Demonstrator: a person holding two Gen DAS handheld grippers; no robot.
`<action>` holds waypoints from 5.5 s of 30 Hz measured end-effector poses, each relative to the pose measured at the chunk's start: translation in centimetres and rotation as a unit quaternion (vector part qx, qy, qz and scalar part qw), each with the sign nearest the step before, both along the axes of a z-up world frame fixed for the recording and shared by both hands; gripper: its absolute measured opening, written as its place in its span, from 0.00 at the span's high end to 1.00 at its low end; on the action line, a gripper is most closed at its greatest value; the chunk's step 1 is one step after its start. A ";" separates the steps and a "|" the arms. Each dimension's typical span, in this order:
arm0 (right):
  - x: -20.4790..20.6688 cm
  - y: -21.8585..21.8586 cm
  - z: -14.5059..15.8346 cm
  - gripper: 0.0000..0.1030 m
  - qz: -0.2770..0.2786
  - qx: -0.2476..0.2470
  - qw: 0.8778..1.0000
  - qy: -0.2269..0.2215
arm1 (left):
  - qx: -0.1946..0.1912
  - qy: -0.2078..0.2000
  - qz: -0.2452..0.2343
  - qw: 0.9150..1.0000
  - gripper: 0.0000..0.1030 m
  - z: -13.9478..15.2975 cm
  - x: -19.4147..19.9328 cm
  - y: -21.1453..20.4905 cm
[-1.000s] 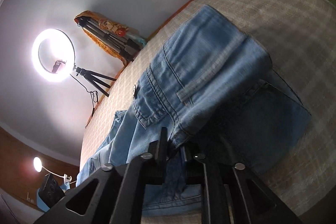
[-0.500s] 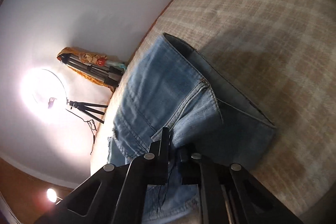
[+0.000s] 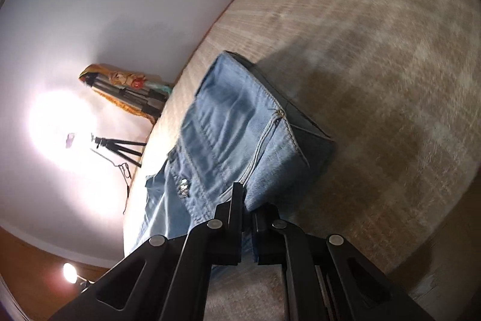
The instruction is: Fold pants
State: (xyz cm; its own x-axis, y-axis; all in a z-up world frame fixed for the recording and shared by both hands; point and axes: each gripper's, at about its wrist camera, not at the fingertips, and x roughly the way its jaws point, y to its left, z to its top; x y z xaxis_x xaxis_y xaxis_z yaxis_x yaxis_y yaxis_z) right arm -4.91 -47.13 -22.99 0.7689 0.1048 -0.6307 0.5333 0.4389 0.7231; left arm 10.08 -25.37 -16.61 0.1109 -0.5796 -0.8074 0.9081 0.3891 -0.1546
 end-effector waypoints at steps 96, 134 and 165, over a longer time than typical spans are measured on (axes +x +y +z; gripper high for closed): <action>31.3 20.3 3.9 0.96 0.475 -0.485 0.721 0.138 | -0.009 -0.003 0.582 0.813 0.75 -3.4 5.4 39.5; 20.3 31.4 12.2 0.40 0.499 -0.349 0.792 -0.044 | -0.273 0.077 0.698 0.657 0.52 -4.0 -3.3 51.0; 21.9 40.1 13.0 0.40 0.529 -0.332 0.779 -0.051 | -0.406 0.092 0.712 0.565 0.52 -8.4 -3.5 55.8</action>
State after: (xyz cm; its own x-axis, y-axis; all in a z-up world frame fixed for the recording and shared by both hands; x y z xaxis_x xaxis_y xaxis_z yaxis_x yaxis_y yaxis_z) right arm 16.96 -7.02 -9.98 0.5237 0.3916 -0.7566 -0.4266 0.8893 0.1649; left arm 6.63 30.42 -24.97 0.8891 -0.1960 -0.4136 -0.2979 0.4383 -0.8480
